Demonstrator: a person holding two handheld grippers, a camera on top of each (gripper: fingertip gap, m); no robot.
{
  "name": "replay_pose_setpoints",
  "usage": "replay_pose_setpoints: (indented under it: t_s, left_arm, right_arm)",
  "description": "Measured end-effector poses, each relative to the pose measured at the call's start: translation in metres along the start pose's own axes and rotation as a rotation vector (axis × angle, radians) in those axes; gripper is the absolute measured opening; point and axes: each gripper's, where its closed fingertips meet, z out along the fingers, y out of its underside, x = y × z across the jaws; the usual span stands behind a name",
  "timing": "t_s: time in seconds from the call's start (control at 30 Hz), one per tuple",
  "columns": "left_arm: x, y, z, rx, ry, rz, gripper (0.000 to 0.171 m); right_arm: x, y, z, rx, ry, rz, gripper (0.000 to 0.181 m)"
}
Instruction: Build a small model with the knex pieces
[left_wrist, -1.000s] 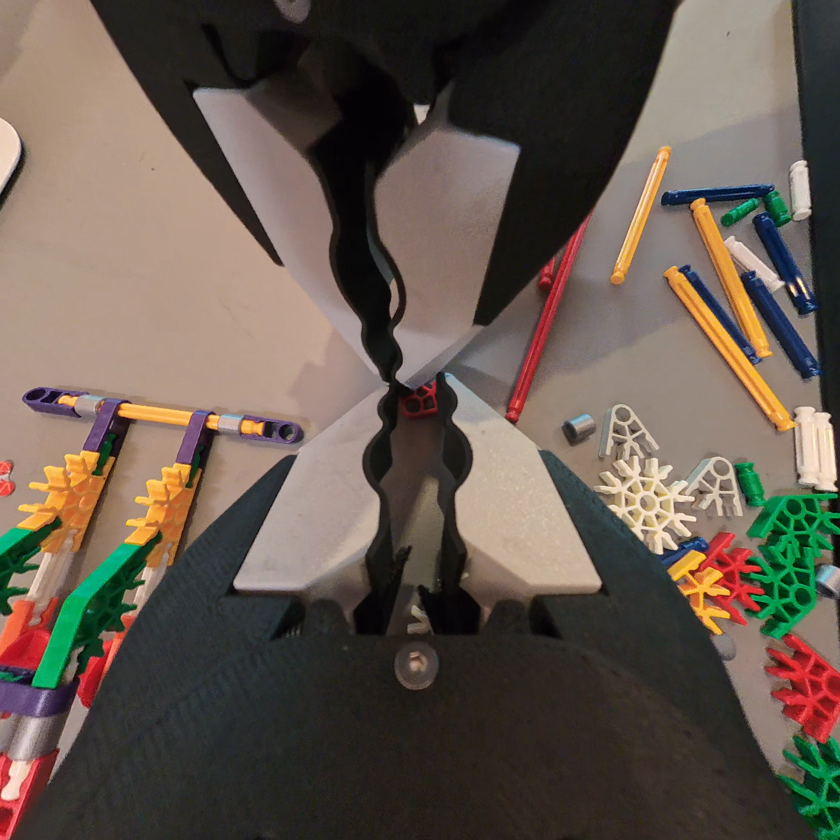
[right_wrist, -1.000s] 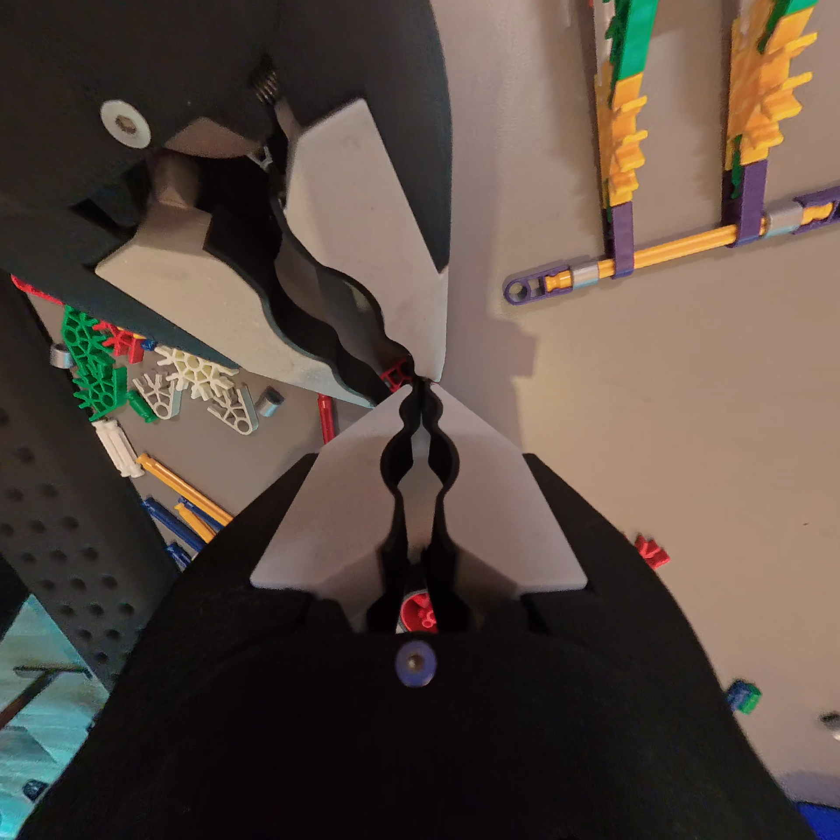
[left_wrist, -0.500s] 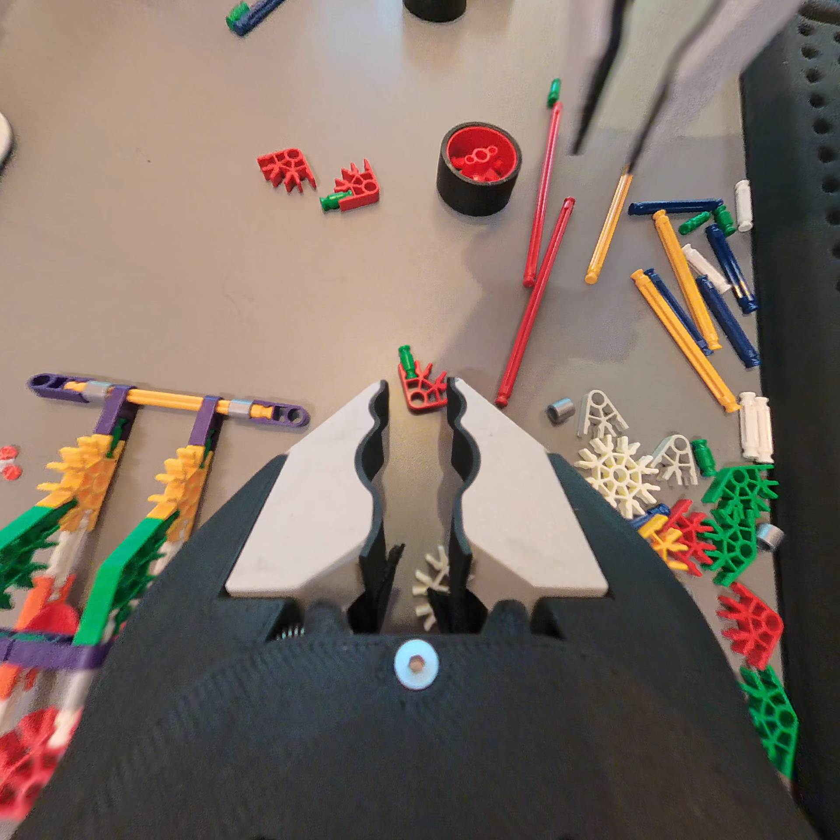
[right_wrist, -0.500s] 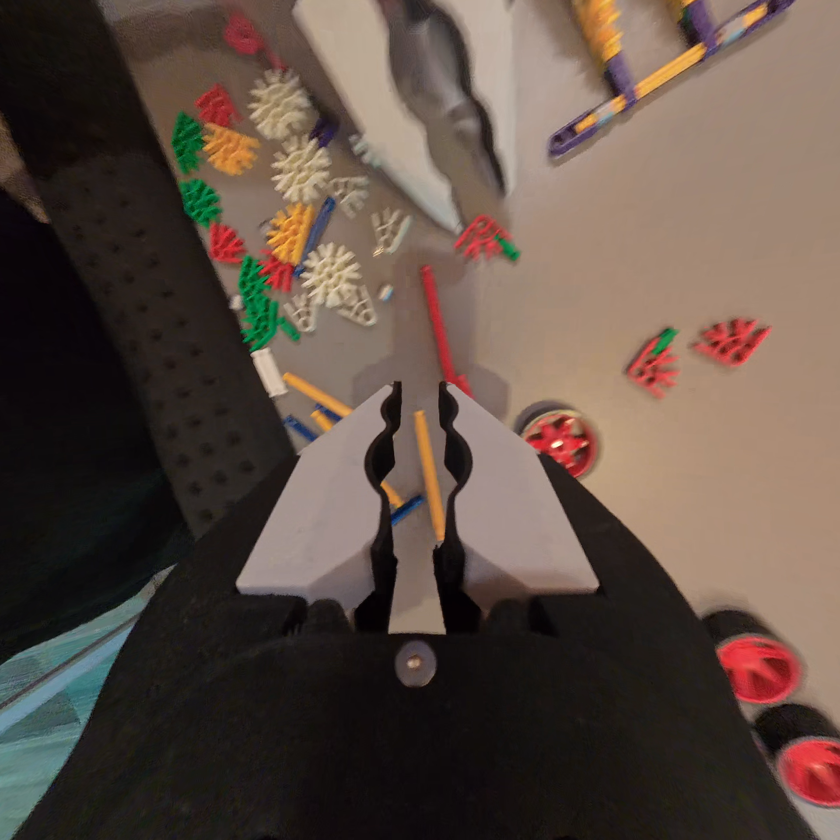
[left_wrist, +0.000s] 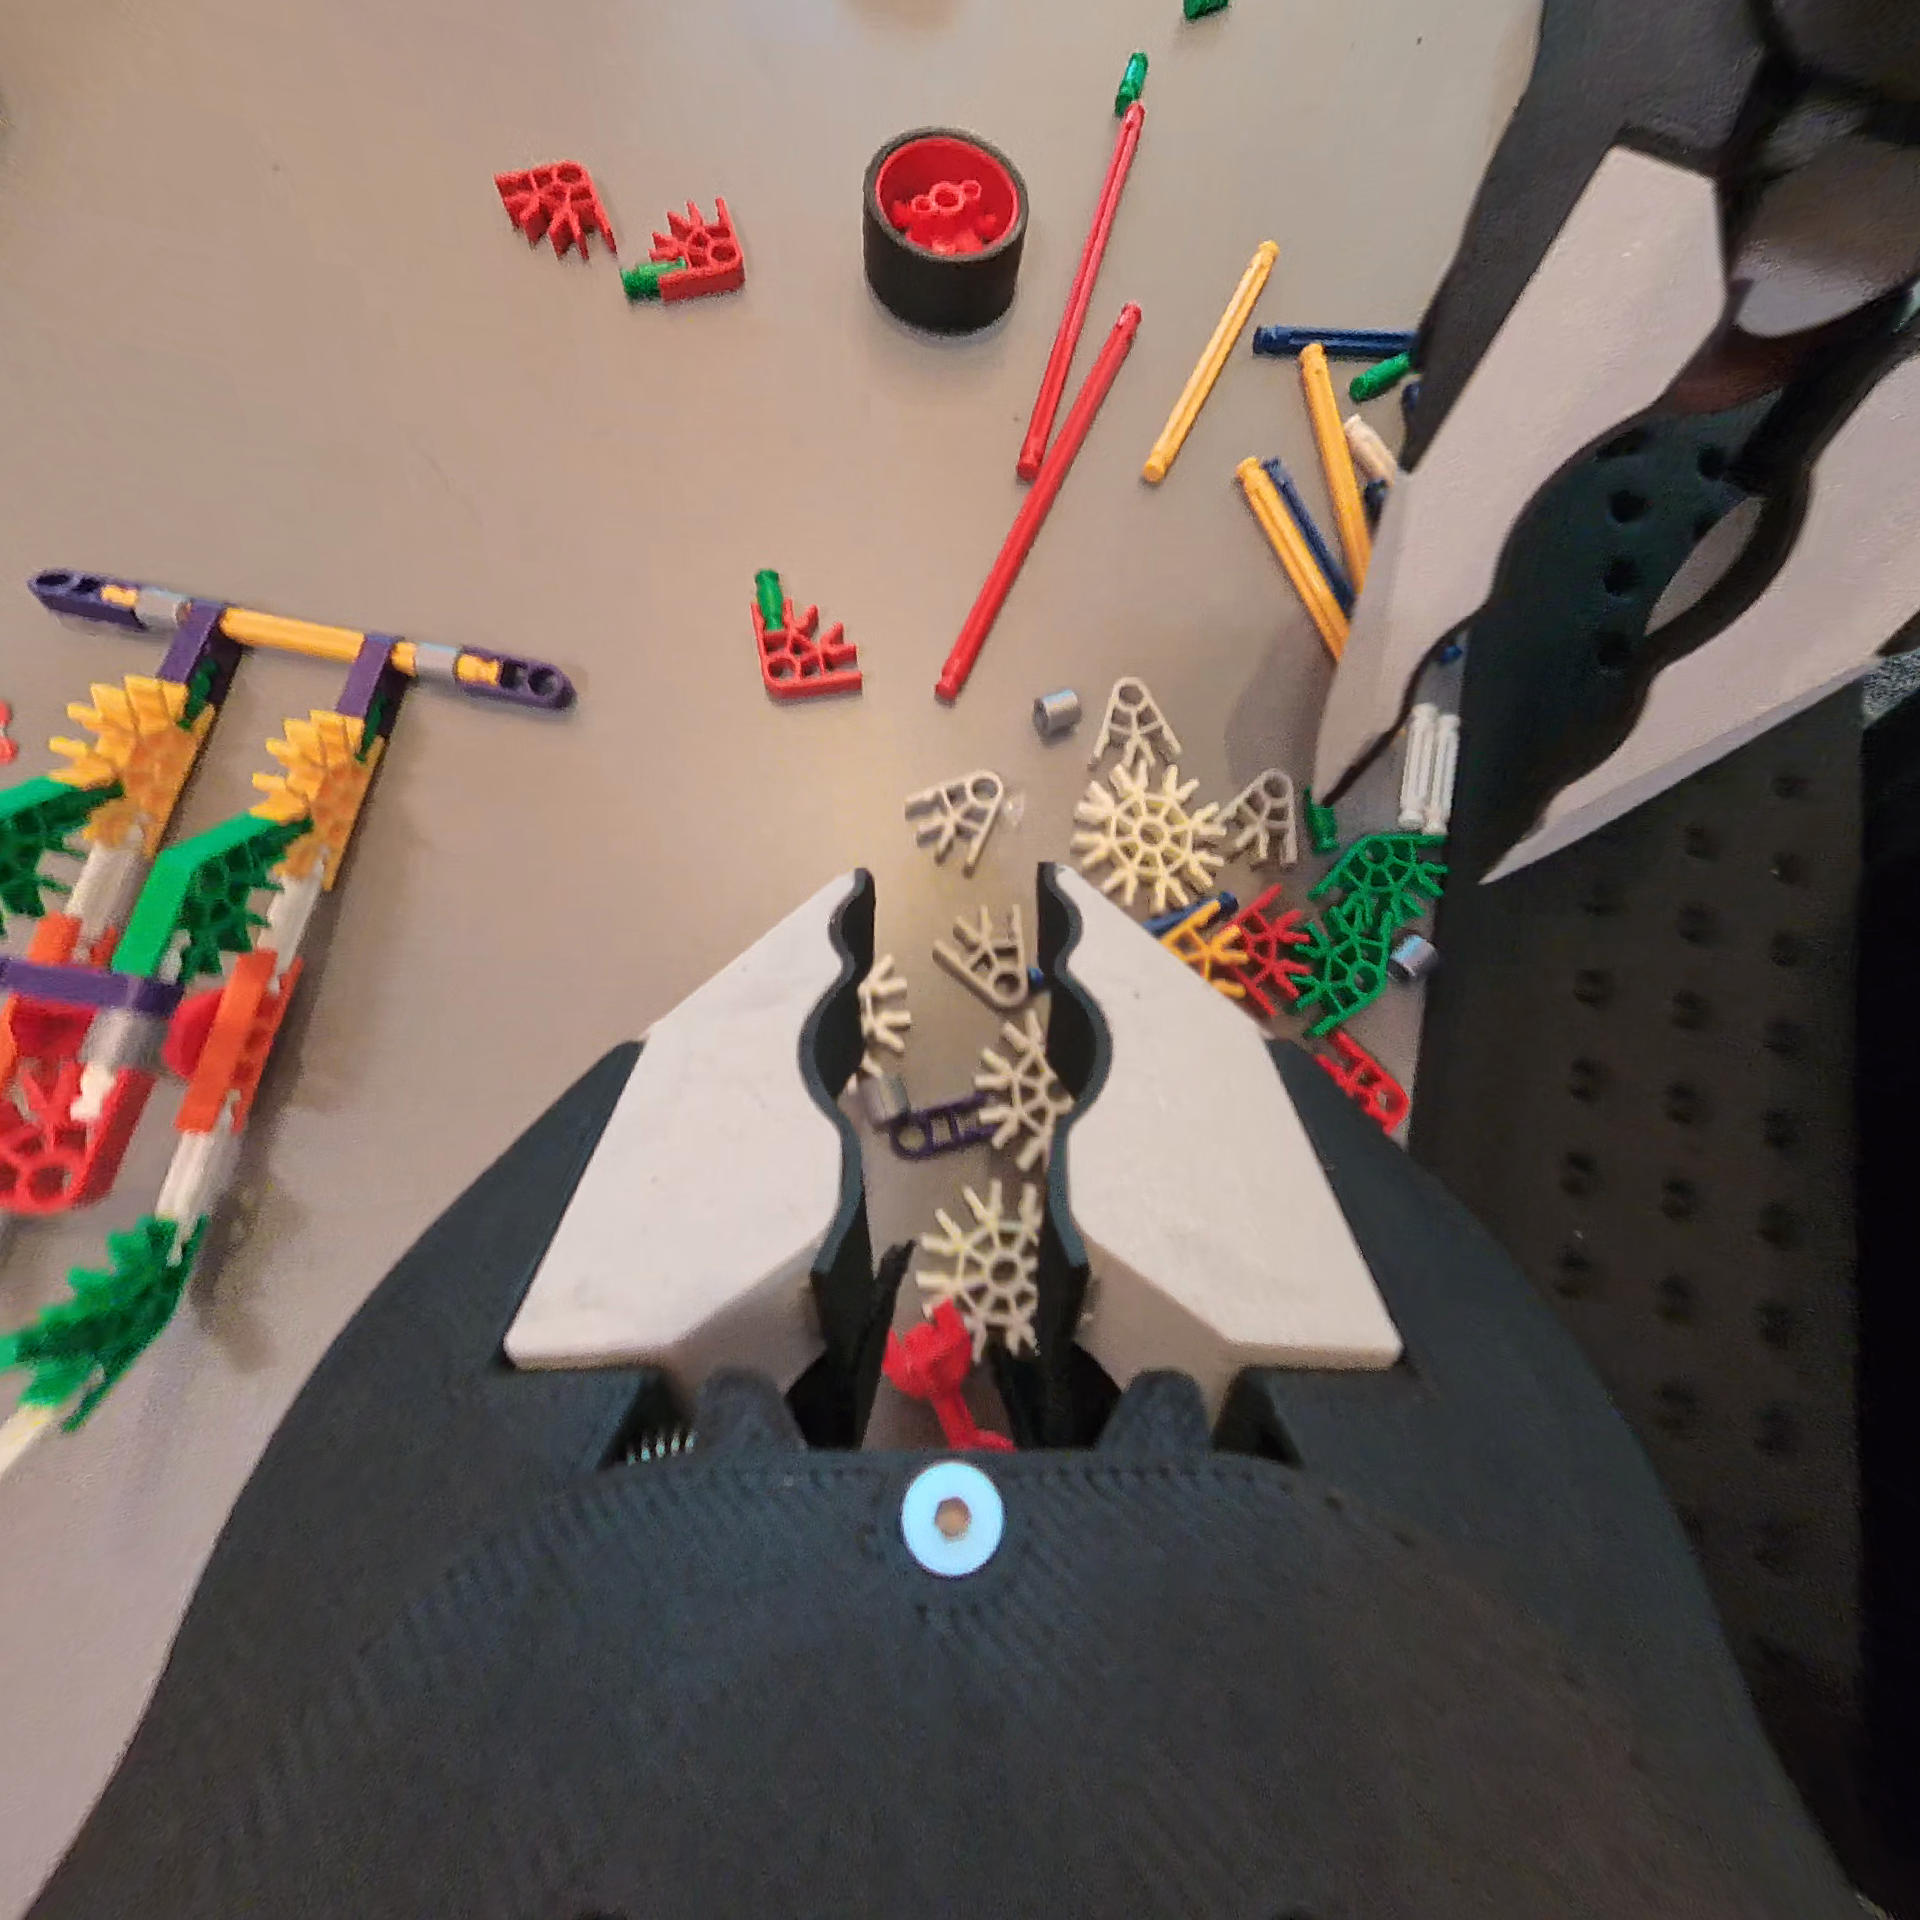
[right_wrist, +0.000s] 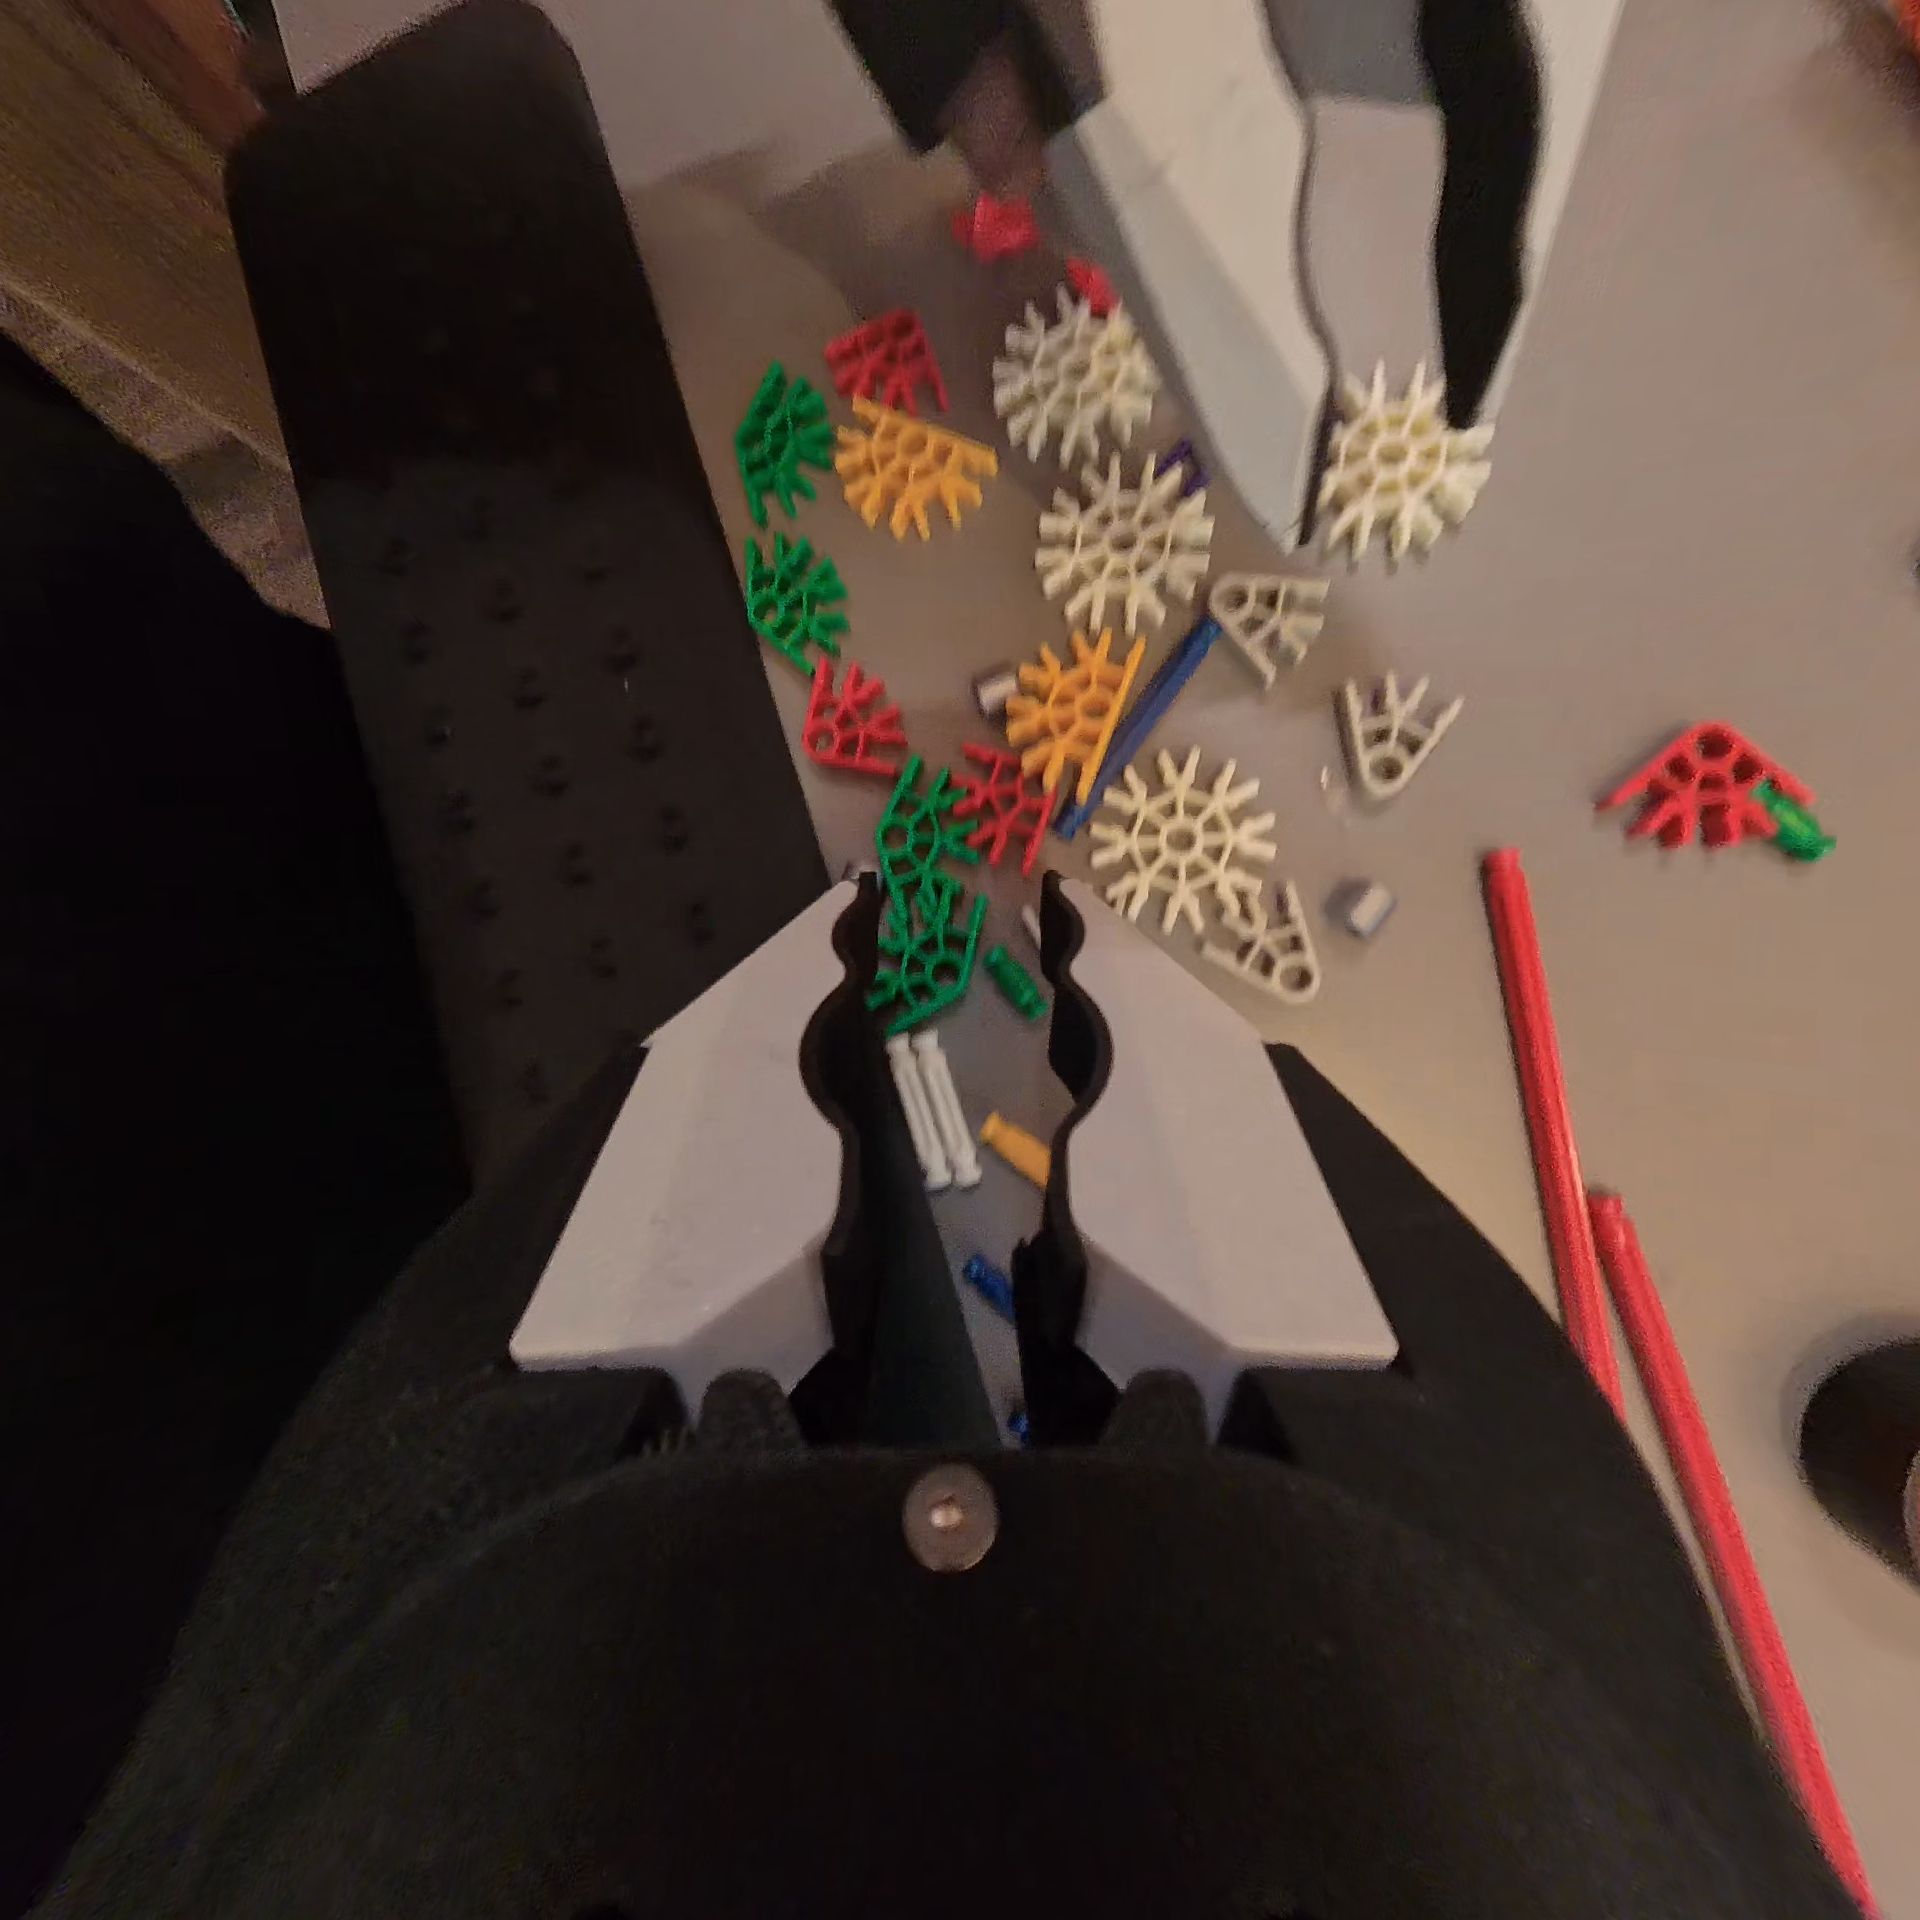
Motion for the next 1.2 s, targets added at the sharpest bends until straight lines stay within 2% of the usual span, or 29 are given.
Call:
replay_pose_setpoints:
  t_s: [0.13, 0.27, 0.43, 0.5, 0.53, 0.63, 0.7, 0.8, 0.97, 1.07, 1.2]
  left_arm:
    - [0.005, 0.015, -0.016, -0.002, -0.034, -0.040, 0.028]
    - [0.011, 0.029, -0.028, -0.001, -0.065, -0.073, 0.028]
    - [0.019, 0.041, -0.033, 0.009, -0.078, -0.107, 0.027]
    - [0.021, 0.044, -0.032, 0.009, -0.071, -0.116, 0.027]
    - [0.022, 0.045, -0.031, 0.010, -0.070, -0.117, 0.027]
    - [0.026, 0.045, -0.031, 0.005, -0.056, -0.111, 0.026]
    - [0.032, 0.042, -0.031, 0.004, -0.037, -0.098, 0.026]
    - [0.040, 0.046, -0.028, -0.022, -0.015, -0.087, 0.026]
    - [0.042, 0.055, -0.023, -0.043, -0.015, -0.096, 0.026]
    - [0.042, 0.054, -0.024, -0.031, -0.019, -0.102, 0.026]
    - [0.040, 0.055, -0.026, -0.021, -0.029, -0.115, 0.026]
  right_arm:
    - [0.009, -0.017, 0.013, 0.034, 0.044, 0.001, 0.028]
    - [0.007, -0.007, 0.030, -0.042, 0.020, 0.018, 0.029]
    - [0.006, -0.008, 0.037, -0.026, 0.034, 0.038, 0.024]
    - [0.005, -0.012, 0.038, -0.016, 0.034, 0.048, 0.015]
    - [0.005, -0.014, 0.037, -0.009, 0.045, 0.043, 0.000]
    - [0.007, -0.008, 0.034, -0.033, 0.069, 0.063, 0.012]
    - [0.011, -0.007, 0.028, -0.031, 0.098, 0.058, 0.011]
    - [-0.002, -0.021, 0.022, 0.042, 0.055, 0.033, 0.015]
    - [-0.003, -0.019, 0.042, -0.005, 0.059, 0.035, 0.027]
    - [-0.004, -0.021, 0.048, 0.014, 0.040, 0.052, 0.019]
    - [-0.002, -0.021, 0.047, 0.014, 0.054, 0.052, 0.018]
